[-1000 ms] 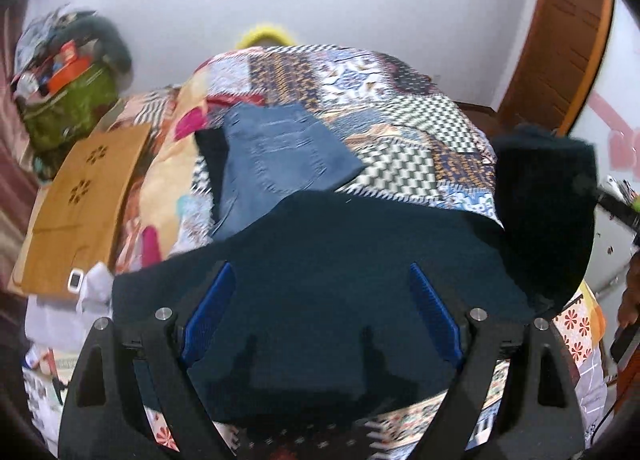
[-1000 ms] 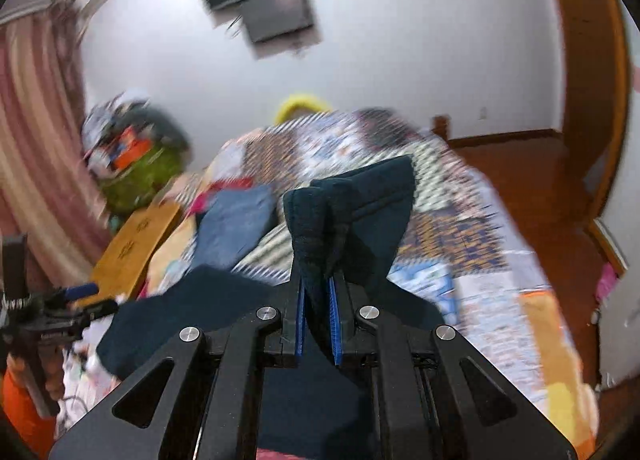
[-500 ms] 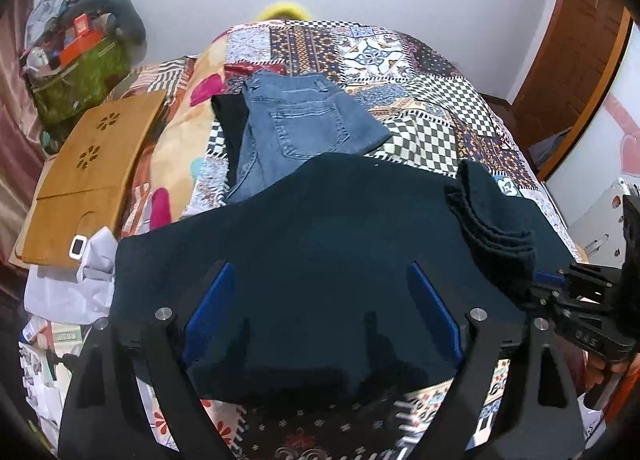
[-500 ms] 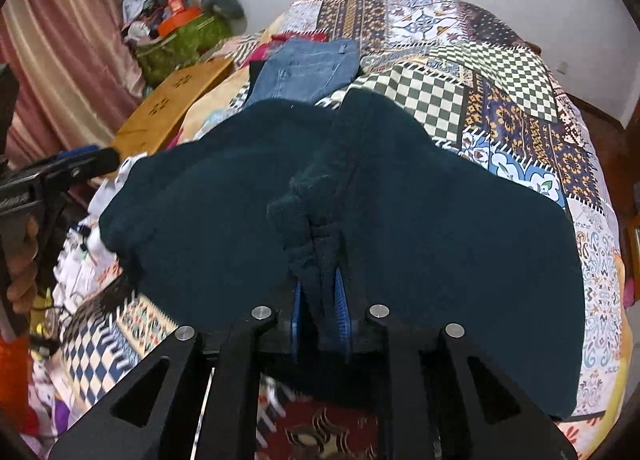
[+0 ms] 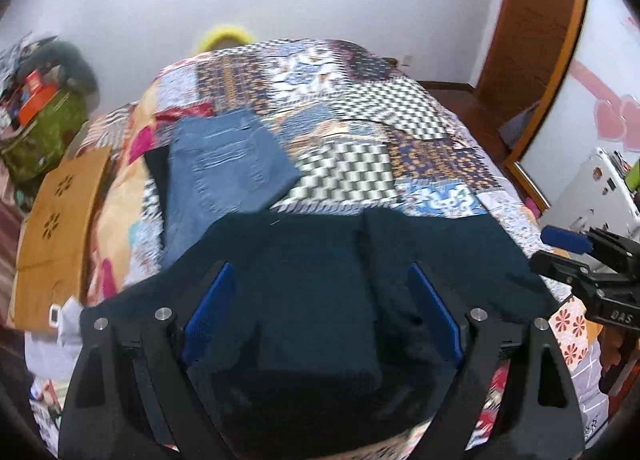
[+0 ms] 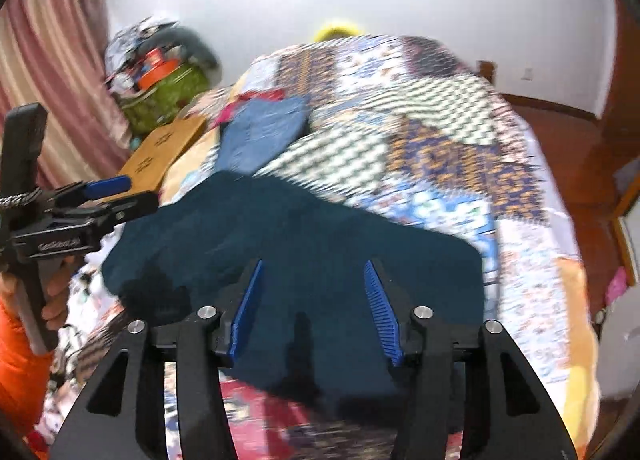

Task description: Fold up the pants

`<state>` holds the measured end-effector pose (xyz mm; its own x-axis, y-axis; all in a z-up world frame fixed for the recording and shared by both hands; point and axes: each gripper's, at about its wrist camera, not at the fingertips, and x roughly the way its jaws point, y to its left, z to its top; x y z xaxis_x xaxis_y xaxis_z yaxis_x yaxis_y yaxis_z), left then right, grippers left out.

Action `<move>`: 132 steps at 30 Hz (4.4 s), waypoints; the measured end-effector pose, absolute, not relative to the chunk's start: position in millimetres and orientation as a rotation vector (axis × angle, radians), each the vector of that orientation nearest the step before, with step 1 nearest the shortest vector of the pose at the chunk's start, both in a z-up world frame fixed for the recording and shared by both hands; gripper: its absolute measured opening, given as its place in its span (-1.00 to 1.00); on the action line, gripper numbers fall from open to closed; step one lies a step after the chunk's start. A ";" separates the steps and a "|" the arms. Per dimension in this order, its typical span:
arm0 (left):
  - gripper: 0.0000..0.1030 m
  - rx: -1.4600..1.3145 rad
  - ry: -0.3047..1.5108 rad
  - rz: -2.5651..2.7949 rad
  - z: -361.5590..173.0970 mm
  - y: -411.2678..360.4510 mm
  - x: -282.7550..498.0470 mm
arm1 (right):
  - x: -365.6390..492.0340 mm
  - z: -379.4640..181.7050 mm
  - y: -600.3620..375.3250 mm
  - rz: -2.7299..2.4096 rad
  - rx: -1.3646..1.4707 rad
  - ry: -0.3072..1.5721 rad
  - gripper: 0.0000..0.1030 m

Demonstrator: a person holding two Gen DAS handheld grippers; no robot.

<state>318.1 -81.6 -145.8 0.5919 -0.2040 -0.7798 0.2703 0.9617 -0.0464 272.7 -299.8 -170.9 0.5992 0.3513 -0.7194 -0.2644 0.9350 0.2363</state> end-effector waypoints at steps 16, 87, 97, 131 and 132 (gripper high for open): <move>0.80 0.283 1.114 -0.325 -243.1 -163.1 372.6 | 311.4 -249.0 -346.6 0.286 0.082 1.072 0.16; 0.47 -0.899 1.200 -0.089 -322.8 180.2 245.1 | 295.3 -223.8 -218.3 0.382 0.063 1.030 0.63; -0.57 -0.545 1.043 0.130 -272.2 176.2 249.2 | 295.5 -214.8 -221.5 0.387 0.063 1.058 0.64; -0.67 0.123 0.855 -0.484 -115.3 -194.5 312.2 | 215.9 -201.4 -345.9 0.264 0.162 0.919 0.65; -0.67 0.141 0.897 -0.504 -130.3 -205.3 312.7 | 211.9 -203.8 -348.6 0.262 0.169 0.925 0.65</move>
